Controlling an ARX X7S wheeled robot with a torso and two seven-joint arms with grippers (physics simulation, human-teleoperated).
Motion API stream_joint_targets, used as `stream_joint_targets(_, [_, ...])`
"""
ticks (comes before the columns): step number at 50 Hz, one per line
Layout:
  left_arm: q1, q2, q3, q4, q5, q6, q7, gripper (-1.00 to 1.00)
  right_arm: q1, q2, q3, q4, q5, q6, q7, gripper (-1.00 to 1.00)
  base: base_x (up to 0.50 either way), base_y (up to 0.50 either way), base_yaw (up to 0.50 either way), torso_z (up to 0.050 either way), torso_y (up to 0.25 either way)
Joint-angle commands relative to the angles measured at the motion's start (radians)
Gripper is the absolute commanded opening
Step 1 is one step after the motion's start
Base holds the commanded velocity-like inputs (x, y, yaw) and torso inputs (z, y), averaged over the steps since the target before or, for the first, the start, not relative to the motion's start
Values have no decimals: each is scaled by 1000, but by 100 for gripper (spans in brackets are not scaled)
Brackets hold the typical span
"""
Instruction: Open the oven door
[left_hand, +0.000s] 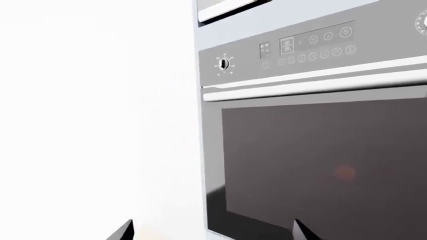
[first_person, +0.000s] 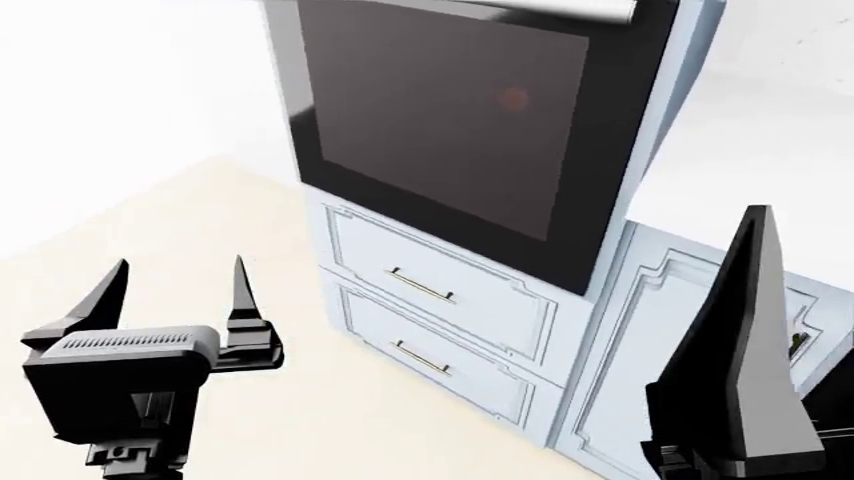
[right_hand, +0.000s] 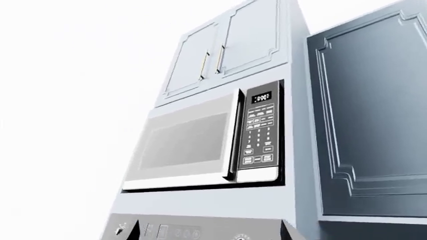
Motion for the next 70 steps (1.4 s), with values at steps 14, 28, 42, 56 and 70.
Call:
stream_joint_targets(14, [-4,-7,7,-4,-6,2,-7,100,-3,10,-3,0,-1,-6,11,100,-15,-11,500,0,0])
stream_joint_targets(28, [-2,-11,9,-4,-9,5,-12,100,1,13,-8,0,-2,-5,14,100,-14,-12,500,0,0])
stream_joint_targets(42, [-1,-16,10,-5,-12,7,-16,100,7,15,-15,2,-2,-5,17,100,-14,-14,500,0,0])
stream_joint_targets(56, [0,-20,11,-5,-16,9,-20,100,8,19,-17,4,11,-18,17,100,-61,39,179,0,0])
stream_joint_targets(70, [-4,-22,17,-10,-18,8,-25,100,9,22,-18,7,14,-25,20,100,0,0,0,0,0])
